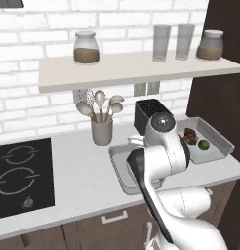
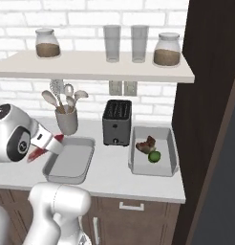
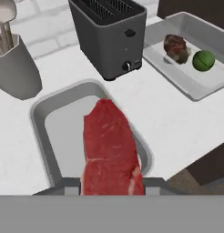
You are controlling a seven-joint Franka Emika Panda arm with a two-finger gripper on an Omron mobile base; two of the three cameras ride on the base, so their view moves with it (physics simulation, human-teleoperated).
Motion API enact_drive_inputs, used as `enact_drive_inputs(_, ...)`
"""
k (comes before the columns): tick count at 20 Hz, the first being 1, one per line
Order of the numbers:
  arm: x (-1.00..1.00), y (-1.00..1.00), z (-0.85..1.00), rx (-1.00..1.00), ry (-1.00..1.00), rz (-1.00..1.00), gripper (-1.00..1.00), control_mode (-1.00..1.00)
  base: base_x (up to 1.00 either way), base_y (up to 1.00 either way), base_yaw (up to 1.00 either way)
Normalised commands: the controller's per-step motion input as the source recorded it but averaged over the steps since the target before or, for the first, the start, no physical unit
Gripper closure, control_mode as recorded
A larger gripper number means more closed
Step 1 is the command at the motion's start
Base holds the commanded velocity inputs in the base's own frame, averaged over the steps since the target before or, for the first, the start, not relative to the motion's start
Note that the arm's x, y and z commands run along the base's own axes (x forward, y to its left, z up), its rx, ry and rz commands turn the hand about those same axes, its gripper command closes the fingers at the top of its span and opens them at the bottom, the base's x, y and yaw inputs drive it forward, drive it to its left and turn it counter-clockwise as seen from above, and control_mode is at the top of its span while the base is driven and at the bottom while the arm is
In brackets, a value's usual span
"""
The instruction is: Place one avocado and one steak in each tupperware on the nearby counter, to pack two identical lunches.
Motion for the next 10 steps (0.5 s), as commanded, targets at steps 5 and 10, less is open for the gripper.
enact_drive_inputs(5, 0.34, 0.02, -0.61, 0.00, 0.08, 0.00, 1.00, -1.00, 0.00, 0.00, 0.00)
enact_drive_inputs(10, 0.59, 0.00, -0.53, 0.00, 0.05, 0.00, 1.00, -1.00, 0.00, 0.00, 0.00)
